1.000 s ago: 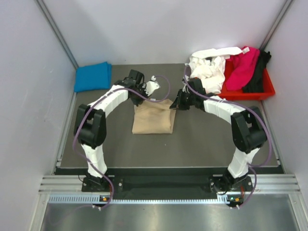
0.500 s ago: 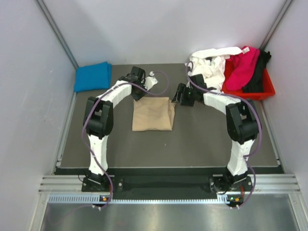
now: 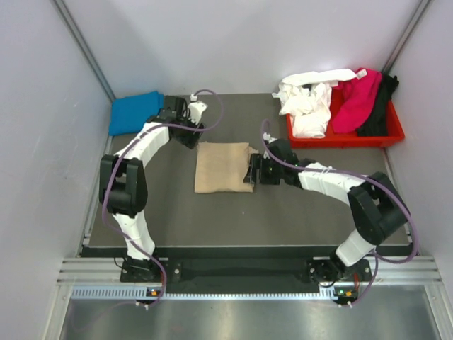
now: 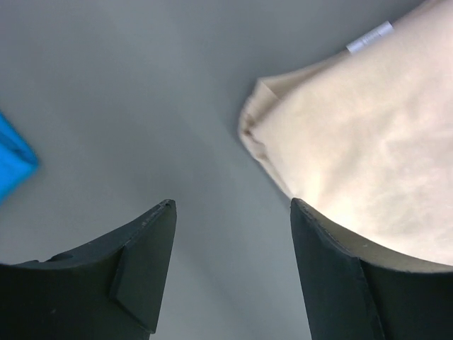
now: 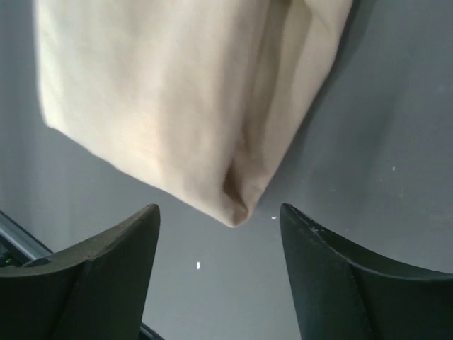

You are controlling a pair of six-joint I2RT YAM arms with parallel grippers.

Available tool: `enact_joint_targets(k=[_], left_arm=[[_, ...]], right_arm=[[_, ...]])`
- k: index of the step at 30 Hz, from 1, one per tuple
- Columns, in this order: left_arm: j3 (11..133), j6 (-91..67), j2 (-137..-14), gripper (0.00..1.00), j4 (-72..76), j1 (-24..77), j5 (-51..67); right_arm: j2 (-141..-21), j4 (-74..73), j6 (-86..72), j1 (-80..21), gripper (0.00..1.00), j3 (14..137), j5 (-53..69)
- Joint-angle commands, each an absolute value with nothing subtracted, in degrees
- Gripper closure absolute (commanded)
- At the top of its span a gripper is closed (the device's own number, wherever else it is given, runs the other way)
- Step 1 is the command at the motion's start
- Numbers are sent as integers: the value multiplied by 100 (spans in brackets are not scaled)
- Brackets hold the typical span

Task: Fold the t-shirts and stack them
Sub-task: Fold the tshirt

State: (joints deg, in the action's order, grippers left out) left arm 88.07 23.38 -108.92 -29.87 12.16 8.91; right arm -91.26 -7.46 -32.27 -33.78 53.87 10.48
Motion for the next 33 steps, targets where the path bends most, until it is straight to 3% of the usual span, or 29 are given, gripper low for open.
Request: enact_joint_targets(k=[1, 2, 5, 6, 8, 9, 25, 26, 29, 33], left_arm=[[8219, 1724, -10705, 30, -2321, 1274, 1222], [8183, 1688, -10757, 30, -2277, 1283, 1230], [8191, 1565, -11003, 31, -2259, 1274, 1309], [8226, 1521, -11065, 31, -2259, 1274, 1318], [8253, 1477, -11188, 31, -2224, 1274, 1327], [8244, 1416, -11206, 31, -2198, 1274, 1310], [8262, 1195, -11250, 32, -1916, 1134, 1669], [8262, 1178, -11259, 31, -1942, 1134, 1731], [8288, 1143, -11294, 32, -1969, 1134, 1784], [8376, 994, -11338, 31, -1942, 1116, 1854]], right_arm=[[-9360, -186, -3629, -3419, 33, 5204, 948], [-9491, 155, -3708, -3480, 36, 5081, 1132], [-9729, 447, -3998, -3507, 65, 4897, 1379], [-9729, 518, -4112, -3507, 84, 4800, 1362], [-9625, 676, -4210, -3498, 99, 4528, 1266], [-9589, 729, -4306, -3489, 100, 4439, 1248], [-9017, 581, -4342, -3498, 100, 3541, 1607], [-9009, 528, -4298, -3472, 97, 3585, 1678], [-8642, 256, -4035, -3201, 56, 3857, 1566], [-8569, -752, -3202, -2962, 44, 4919, 1047]])
